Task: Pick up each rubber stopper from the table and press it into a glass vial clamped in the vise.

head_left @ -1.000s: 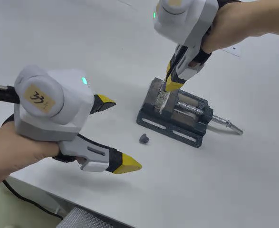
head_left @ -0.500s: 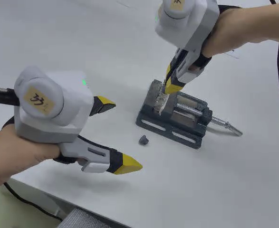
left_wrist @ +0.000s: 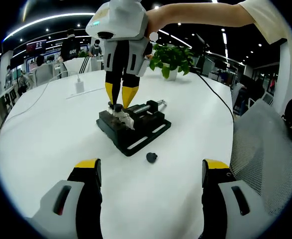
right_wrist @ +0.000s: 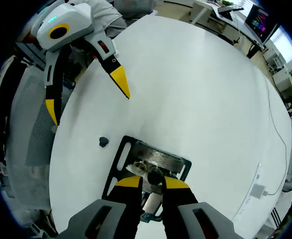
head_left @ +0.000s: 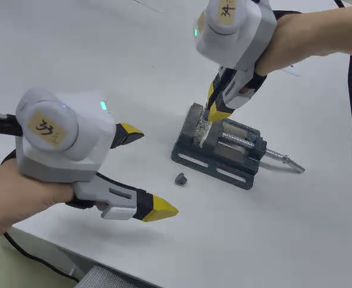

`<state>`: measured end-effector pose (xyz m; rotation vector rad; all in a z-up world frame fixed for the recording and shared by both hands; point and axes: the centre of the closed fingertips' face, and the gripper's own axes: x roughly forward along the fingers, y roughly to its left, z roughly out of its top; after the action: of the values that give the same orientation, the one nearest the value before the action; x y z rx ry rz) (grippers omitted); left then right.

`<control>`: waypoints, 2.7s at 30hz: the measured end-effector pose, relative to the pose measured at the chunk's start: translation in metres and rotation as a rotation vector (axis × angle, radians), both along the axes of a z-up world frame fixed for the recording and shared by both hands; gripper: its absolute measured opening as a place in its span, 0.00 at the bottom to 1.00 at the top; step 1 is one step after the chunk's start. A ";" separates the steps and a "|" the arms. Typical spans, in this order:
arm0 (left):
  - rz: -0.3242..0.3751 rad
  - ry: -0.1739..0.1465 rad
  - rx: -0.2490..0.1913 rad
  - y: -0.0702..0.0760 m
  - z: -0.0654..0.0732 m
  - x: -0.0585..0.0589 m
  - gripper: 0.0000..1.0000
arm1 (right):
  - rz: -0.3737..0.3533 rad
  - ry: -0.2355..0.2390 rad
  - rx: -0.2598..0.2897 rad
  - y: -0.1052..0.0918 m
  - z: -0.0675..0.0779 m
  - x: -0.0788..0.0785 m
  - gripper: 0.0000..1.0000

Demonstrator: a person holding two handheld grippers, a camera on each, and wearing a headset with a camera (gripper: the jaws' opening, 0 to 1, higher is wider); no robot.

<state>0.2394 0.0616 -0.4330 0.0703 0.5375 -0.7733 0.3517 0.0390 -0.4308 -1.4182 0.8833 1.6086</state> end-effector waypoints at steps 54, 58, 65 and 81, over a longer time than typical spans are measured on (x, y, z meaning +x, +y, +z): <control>0.007 0.032 -0.010 0.002 -0.012 -0.002 0.81 | 0.037 0.035 0.045 0.001 0.001 0.004 0.00; 0.006 0.029 -0.013 0.000 -0.011 0.001 0.81 | 0.033 0.029 0.018 0.003 0.000 0.003 0.00; -0.003 0.023 -0.016 -0.004 -0.012 0.007 0.81 | -0.020 0.079 0.019 0.000 0.002 -0.001 0.00; 0.000 0.027 -0.030 -0.005 -0.012 0.010 0.81 | -0.019 0.109 -0.013 0.003 -0.002 0.000 0.00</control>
<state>0.2491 0.0561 -0.4454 0.0318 0.5511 -0.7833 0.3519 0.0420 -0.4327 -1.3367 0.9686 1.6813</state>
